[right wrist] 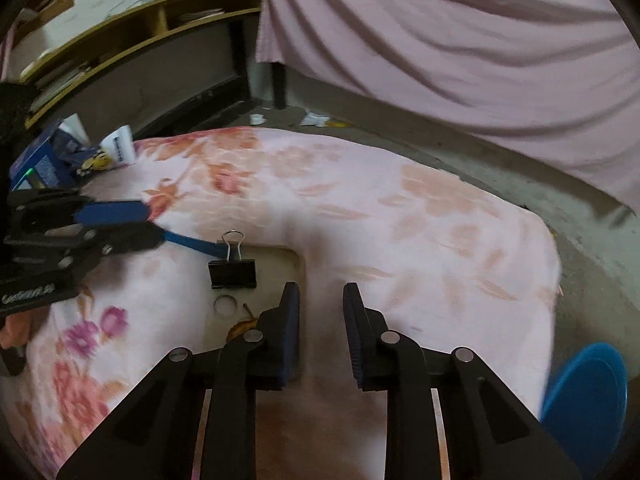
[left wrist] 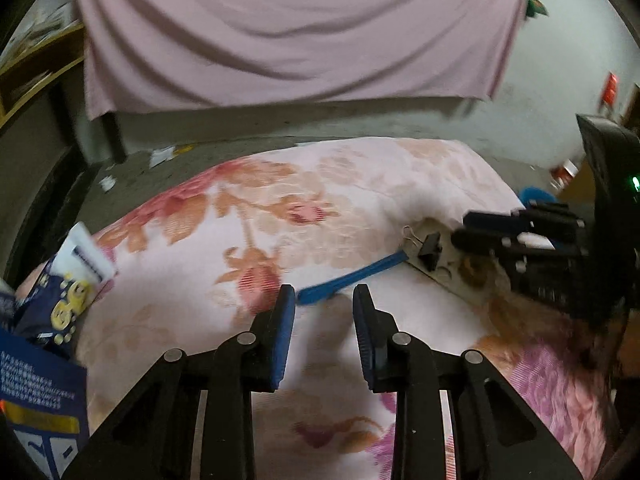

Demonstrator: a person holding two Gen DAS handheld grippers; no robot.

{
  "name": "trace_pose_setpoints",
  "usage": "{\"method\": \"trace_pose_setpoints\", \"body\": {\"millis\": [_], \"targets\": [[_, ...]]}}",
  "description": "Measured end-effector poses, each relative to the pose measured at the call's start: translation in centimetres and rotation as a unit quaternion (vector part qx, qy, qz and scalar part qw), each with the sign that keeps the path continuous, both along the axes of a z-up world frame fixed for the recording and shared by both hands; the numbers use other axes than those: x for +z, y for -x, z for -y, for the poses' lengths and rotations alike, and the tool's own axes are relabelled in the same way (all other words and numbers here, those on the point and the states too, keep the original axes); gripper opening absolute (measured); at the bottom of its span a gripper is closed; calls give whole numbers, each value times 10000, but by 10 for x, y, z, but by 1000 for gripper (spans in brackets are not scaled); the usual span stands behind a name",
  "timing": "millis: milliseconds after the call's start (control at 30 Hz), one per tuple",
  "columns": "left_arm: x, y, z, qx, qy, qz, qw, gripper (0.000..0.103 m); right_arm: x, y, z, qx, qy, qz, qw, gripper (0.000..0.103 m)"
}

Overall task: Collect trash
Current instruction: 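Grasp the blue toothbrush with the left gripper while the right grasps the black binder clip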

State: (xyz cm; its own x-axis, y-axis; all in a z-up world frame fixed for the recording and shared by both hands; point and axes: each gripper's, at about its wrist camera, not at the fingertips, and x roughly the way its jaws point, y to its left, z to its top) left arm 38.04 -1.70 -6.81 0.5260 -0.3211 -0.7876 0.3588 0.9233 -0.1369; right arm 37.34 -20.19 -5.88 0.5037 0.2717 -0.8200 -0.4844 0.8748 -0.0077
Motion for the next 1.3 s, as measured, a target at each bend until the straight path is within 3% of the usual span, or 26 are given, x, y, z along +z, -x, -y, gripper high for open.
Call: {"method": "trace_pose_setpoints", "body": {"millis": [167,267,433,467,567,733,800,833,933,1100,1300], "targets": [[2,2,18,-516,-189,323,9980,27,6,0,27,-219,-291,117,9993,21],[-4,-3,29,-795,-429,364,9952,27,14,3,37,-281,-570,260,9976,22],[-17,-8,41,-1165,-821,361,9891,28,18,5,39,-241,-586,354,9974,23],[-18,-7,42,-1239,-872,360,9878,29,17,7,38,-228,-566,364,9975,23],[-27,-10,50,-1288,-1085,267,9854,50,18,10,37,-172,-533,369,9977,23],[-31,-10,43,-1186,-955,84,9883,50,17,11,34,-147,-532,347,9979,23],[-28,-9,43,-1122,-954,46,9891,44,18,11,34,-155,-556,349,9977,23],[-28,-9,43,-1087,-972,60,9893,32,18,11,34,-162,-576,344,9976,23],[-27,-6,45,-1139,-1050,118,9879,15,17,10,34,-169,-637,295,9974,23],[-26,0,47,-1170,-1142,177,9864,8,18,9,33,-159,-738,236,9969,23],[-19,7,28,-621,-761,45,9952,5,15,8,26,-15,-752,116,9971,27]]}}
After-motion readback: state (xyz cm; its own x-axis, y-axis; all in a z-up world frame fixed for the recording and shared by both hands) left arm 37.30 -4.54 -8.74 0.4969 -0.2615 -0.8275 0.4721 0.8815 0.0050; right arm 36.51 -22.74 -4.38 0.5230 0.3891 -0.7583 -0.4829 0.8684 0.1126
